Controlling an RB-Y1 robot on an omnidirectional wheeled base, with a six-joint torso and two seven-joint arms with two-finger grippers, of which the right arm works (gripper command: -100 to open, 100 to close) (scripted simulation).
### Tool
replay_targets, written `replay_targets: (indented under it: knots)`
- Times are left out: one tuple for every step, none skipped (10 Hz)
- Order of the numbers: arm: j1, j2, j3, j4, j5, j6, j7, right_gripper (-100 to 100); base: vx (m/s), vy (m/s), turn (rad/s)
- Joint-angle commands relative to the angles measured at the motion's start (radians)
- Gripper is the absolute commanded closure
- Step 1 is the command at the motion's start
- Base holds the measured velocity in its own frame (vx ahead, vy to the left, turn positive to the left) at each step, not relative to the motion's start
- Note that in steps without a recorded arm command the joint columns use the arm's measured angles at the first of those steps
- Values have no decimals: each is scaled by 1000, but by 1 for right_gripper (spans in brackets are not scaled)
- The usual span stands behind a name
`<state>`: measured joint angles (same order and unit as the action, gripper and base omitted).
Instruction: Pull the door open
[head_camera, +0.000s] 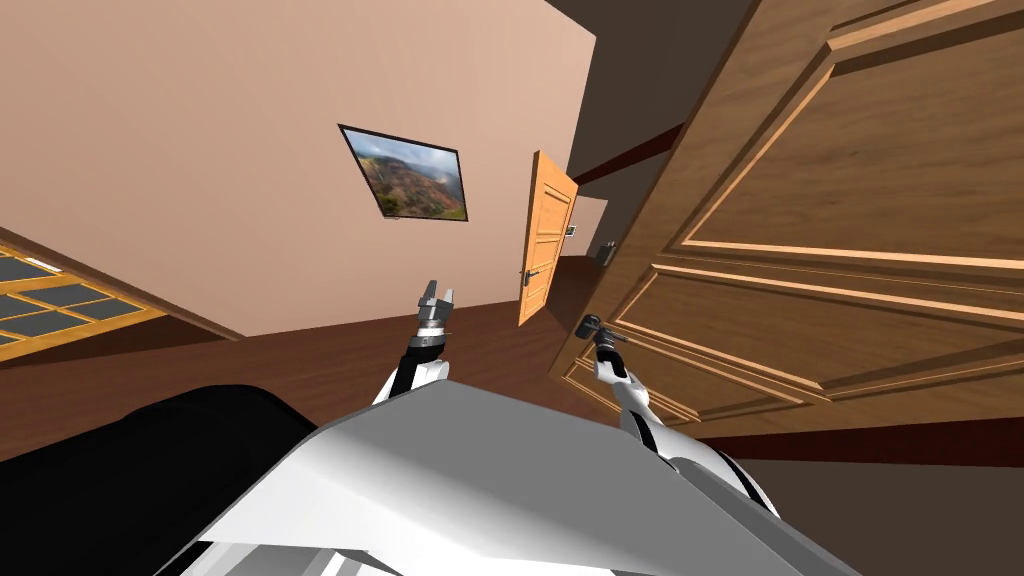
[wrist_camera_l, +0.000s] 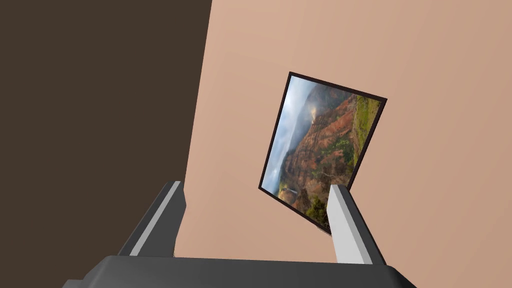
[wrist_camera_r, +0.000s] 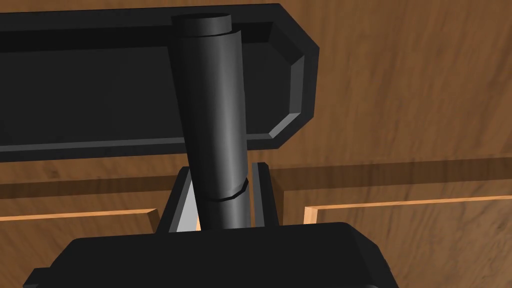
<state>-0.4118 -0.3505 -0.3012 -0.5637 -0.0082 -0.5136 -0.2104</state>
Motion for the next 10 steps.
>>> replay_targets:
  knots:
    - [-3, -7, 12, 10, 3, -8, -14, 100, -184, -16, 62]
    - [-2, -3, 8, 5, 3, -3, -8, 100, -81, -1, 19]
    - [0, -4, 23, 6, 8, -5, -21, 100, -146, -18, 76]
    - [1, -4, 27, 5, 9, -6, -24, 100, -183, -30, 78]
    - [1, -6, 35, 5, 12, -8, -33, 100, -171, -39, 79]
    - [2, -9, 46, 3, 15, -10, -43, 100, -185, -51, 86]
    - [2, -11, 57, 2, 19, -13, -53, 100, -202, -79, 87]
    - [3, -14, 68, 1, 23, -15, -64, 100, -222, -102, 132]
    - [3, -16, 79, 0, 27, -18, -74, 100, -208, -71, 133]
    - [4, -18, 89, -1, 30, -20, -84, 100, -177, -63, 95]
